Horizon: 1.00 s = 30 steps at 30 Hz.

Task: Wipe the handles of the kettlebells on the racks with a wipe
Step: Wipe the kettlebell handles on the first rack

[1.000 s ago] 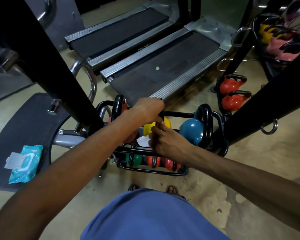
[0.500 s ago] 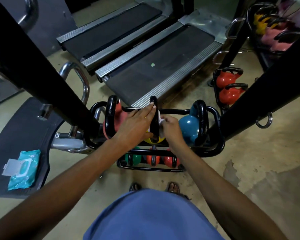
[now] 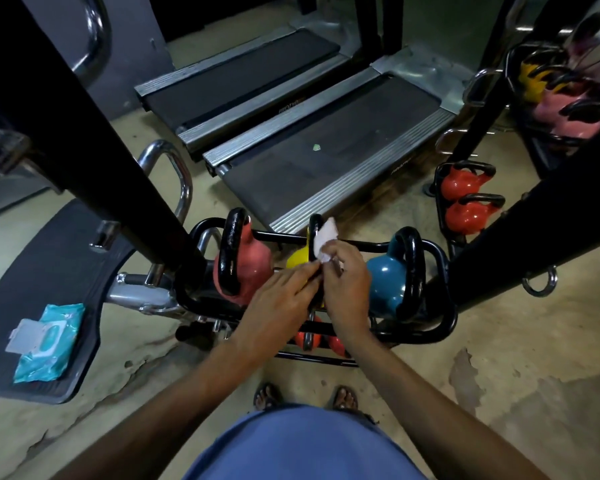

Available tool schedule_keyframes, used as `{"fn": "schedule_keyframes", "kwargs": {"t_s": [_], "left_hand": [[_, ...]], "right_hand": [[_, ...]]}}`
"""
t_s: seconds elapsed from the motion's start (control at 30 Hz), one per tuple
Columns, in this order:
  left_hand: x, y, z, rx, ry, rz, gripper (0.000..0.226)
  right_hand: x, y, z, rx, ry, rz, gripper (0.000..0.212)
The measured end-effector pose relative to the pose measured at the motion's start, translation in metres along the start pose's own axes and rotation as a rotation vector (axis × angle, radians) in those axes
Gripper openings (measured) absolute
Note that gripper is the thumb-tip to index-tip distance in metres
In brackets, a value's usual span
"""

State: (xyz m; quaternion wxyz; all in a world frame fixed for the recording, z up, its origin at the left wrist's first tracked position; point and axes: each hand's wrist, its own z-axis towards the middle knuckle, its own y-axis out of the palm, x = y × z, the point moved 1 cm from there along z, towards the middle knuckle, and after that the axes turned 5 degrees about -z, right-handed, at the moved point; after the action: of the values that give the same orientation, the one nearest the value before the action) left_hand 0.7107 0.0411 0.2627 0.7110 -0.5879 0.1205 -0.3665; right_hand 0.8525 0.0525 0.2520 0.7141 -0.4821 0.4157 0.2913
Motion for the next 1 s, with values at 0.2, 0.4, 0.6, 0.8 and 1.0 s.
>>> {"fn": "schedule_keyframes", "kwargs": {"t_s": [0.2,0.4,0.6,0.8,1.0], "left_hand": [[0.011,0.012,-0.042,-0.048,0.090,0.003,0.030],[0.013,0.008,-0.044,-0.162,0.118,0.115,0.055],[0.011,0.010,-0.031,-0.164,0.103,0.110,0.059],[0.010,0.002,-0.025,-0.153,0.072,0.082,0.054],[0.007,0.004,-0.025,-0.147,0.073,0.041,0.054]], "right_hand": [[0.020,-0.037,0.013,-0.559,-1.012,-0.538,0.034],[-0.021,-0.026,0.098,-0.757,-1.093,-0.978,0.037],[-0.051,0.002,0.100,-1.133,-1.149,-1.021,0.048],[-0.051,0.014,0.125,-1.092,-1.086,-1.097,0.055],[-0.064,0.011,0.144,-1.041,-1.024,-1.150,0.053]]}}
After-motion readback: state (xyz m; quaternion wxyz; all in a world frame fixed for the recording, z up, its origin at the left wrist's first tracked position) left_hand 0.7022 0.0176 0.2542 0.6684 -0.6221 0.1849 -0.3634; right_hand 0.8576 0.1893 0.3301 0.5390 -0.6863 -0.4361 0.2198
